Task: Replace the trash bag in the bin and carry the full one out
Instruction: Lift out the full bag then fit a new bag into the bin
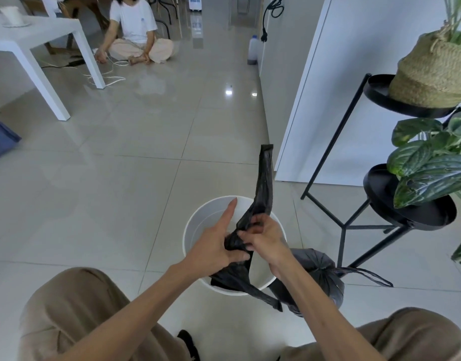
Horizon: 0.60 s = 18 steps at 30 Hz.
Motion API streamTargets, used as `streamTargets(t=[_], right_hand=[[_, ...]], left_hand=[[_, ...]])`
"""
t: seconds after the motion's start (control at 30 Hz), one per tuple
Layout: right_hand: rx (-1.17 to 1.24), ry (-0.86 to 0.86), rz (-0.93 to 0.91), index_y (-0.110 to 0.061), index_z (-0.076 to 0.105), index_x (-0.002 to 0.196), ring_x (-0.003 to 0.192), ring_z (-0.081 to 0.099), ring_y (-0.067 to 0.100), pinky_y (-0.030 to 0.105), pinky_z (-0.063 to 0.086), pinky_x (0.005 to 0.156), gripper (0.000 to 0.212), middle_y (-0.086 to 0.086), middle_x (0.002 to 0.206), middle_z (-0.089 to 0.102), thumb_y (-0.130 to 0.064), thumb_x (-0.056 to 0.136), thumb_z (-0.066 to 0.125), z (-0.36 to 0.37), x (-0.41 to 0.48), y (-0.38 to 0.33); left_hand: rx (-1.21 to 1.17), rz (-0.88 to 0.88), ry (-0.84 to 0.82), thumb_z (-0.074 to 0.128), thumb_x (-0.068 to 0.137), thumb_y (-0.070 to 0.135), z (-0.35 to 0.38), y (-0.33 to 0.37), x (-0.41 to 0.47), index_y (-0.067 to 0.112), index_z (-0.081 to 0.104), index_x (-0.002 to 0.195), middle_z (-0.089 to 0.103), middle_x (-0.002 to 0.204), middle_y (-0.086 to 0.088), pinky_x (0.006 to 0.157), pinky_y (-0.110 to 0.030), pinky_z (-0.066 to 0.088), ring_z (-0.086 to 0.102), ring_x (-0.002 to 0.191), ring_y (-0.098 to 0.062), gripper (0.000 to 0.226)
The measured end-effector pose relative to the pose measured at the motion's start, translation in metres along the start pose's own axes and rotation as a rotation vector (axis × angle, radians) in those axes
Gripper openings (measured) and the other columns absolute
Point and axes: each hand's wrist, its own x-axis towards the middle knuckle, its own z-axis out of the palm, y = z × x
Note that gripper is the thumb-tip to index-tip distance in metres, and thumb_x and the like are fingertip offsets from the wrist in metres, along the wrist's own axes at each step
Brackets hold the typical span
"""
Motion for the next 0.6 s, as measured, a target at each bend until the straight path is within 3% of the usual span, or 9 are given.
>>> streamTargets(t=[0.1,0.2,0.27,0.33,0.37,0.43,0.47,0.53,0.6], right_hand=[[-0.037,-0.001,-0.008,-0.004,0.053,0.109,0.076,0.068,0.031,0.053,0.057,0.079,0.035,0.028,0.085,0.065,0.004,0.080,0.071,0.001,0.001,0.005],[-0.031,-0.013,-0.032,-0.005,0.050,0.100,0.076,0.062,0.029,0.051,0.057,0.077,0.028,0.017,0.078,0.058,0.008,0.083,0.067,0.003,0.002,0.011],[-0.111,0.059,-0.068,-0.003,0.051,0.098,0.077,0.065,0.030,0.048,0.059,0.076,0.025,0.020,0.082,0.061,0.010,0.081,0.064,0.003,0.004,0.011],[-0.249,0.166,-0.103,-0.008,0.053,0.086,0.079,0.068,0.033,0.045,0.060,0.075,0.021,0.020,0.083,0.065,0.009,0.078,0.063,-0.001,0.008,0.012],[-0.303,0.192,-0.111,-0.013,0.053,0.078,0.077,0.067,0.031,0.037,0.060,0.073,0.023,0.017,0.081,0.065,0.009,0.079,0.061,-0.005,0.010,0.013],[-0.403,0.227,-0.131,-0.020,0.056,0.069,0.069,0.062,0.018,0.016,0.049,0.063,0.033,0.005,0.080,0.064,0.010,0.083,0.053,-0.012,0.011,0.010],[-0.438,0.245,-0.141,-0.021,0.061,0.070,0.068,0.059,0.015,0.014,0.045,0.060,0.036,0.002,0.082,0.065,0.009,0.084,0.050,-0.015,0.013,0.009],[-0.480,0.286,-0.166,-0.020,0.067,0.078,0.070,0.058,0.015,0.018,0.044,0.063,0.028,0.000,0.088,0.066,0.002,0.088,0.053,-0.015,0.014,0.007],[-0.587,0.319,-0.244,-0.018,0.067,0.086,0.077,0.057,0.016,0.024,0.046,0.071,0.004,-0.001,0.093,0.063,-0.014,0.086,0.067,-0.014,0.012,0.007]], left_hand=[[-0.097,0.013,0.046,0.060,0.099,0.026,-0.003,0.002,-0.005,0.043,0.000,0.155,0.060,0.052,0.022,0.065,-0.013,0.046,0.059,0.055,0.005,0.084],[-0.123,-0.042,0.129,0.048,0.104,0.023,-0.005,-0.005,-0.007,0.047,0.007,0.157,0.058,0.057,-0.001,0.073,-0.033,0.056,0.058,0.058,-0.013,0.071],[-0.069,-0.065,0.245,0.045,0.103,0.017,-0.005,-0.012,-0.005,0.049,0.017,0.155,0.060,0.064,-0.015,0.071,-0.033,0.055,0.054,0.055,-0.015,0.068],[-0.003,-0.010,0.346,0.046,0.100,0.010,-0.005,-0.014,-0.004,0.048,0.031,0.151,0.055,0.056,-0.001,0.061,-0.019,0.046,0.045,0.048,-0.007,0.066],[0.026,0.039,0.345,0.048,0.099,0.007,-0.007,-0.015,-0.005,0.045,0.041,0.148,0.058,0.057,0.006,0.062,-0.016,0.046,0.048,0.050,-0.004,0.063],[0.127,0.141,0.236,0.052,0.096,0.003,-0.008,-0.017,-0.008,0.034,0.064,0.133,0.076,0.084,0.014,0.083,-0.020,0.055,0.068,0.077,0.001,0.050],[0.210,0.183,0.156,0.052,0.094,0.001,-0.008,-0.018,-0.009,0.029,0.072,0.124,0.078,0.100,0.012,0.091,-0.026,0.055,0.071,0.093,-0.003,0.045],[0.435,0.198,0.024,0.050,0.092,0.002,-0.009,-0.015,-0.007,0.024,0.076,0.117,0.077,0.113,0.005,0.093,-0.032,0.054,0.071,0.105,-0.017,0.042],[0.677,0.114,-0.050,0.045,0.094,0.009,-0.012,-0.006,-0.003,0.028,0.069,0.128,0.075,0.117,0.000,0.087,-0.032,0.053,0.067,0.107,-0.027,0.045]])
